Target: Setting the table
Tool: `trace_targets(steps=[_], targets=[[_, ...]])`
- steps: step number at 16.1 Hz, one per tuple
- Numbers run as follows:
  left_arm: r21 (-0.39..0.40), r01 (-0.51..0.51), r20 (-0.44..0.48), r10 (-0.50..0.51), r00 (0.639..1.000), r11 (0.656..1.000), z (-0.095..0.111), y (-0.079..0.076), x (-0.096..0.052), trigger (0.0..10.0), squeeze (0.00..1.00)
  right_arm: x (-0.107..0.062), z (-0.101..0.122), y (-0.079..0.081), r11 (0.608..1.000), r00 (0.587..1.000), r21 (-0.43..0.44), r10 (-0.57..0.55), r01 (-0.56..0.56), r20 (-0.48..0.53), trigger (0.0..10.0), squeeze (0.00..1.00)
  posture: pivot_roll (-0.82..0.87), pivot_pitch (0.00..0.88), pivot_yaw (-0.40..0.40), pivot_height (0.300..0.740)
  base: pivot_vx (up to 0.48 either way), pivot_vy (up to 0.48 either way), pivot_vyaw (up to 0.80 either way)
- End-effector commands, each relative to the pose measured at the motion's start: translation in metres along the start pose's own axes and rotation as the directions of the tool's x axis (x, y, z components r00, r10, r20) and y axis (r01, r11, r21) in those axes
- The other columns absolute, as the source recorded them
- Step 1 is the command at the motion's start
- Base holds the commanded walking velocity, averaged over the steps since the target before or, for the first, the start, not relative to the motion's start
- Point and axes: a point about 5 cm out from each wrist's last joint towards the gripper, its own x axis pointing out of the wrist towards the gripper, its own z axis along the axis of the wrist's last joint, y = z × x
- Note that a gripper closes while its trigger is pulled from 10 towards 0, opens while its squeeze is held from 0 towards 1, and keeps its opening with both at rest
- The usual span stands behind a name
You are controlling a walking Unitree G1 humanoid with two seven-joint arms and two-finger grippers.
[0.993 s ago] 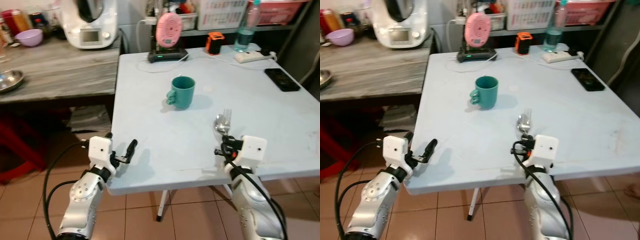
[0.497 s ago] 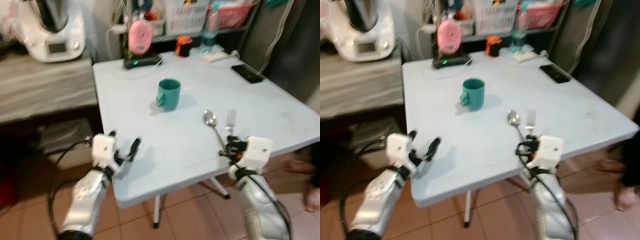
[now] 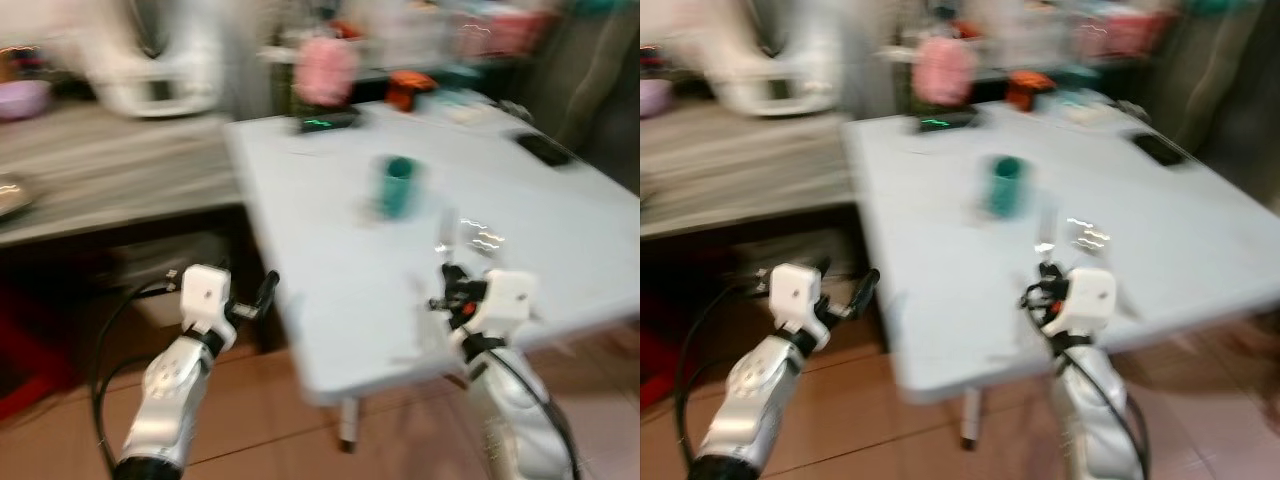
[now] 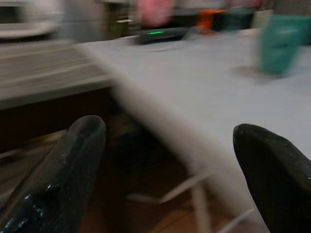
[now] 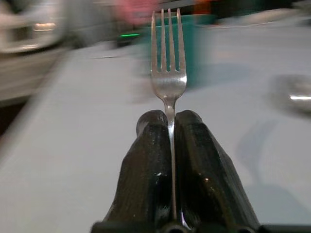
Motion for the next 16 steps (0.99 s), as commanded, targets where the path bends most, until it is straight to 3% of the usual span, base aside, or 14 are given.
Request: trace_targets(steps=[1, 9, 16], targets=[[0.005, 0.002, 0.004, -0.002, 1.000, 1.000, 0.0006, -0.0012, 0.0012, 10.0, 0.00, -0.0001, 0.0061, 0.0013, 1.000, 0.999, 0.000, 0.026, -0.026, 0.027, 10.0, 0.00, 0.01, 0.000, 0.032, 0.740, 0.000, 0.356, 0.73], [0.008, 0.003, 0.000, -0.003, 1.000, 1.000, -0.0003, -0.0030, 0.0019, 10.0, 0.00, -0.0023, 0.0055, 0.0010, 0.999, 0.999, 0.006, 0.039, -0.039, 0.026, 10.0, 0.00, 0.00, 0.000, 0.035, 0.740, 0.000, 0.355, 0.64], [0.006, 0.011, 0.003, -0.011, 1.000, 1.000, -0.0007, -0.0071, 0.0048, 10.0, 0.00, -0.0014, 0.0082, -0.0041, 1.000, 0.999, -0.007, 0.005, -0.004, 0.040, 10.0, 0.00, -0.01, 0.000, 0.031, 0.740, 0.000, 0.385, 0.00]])
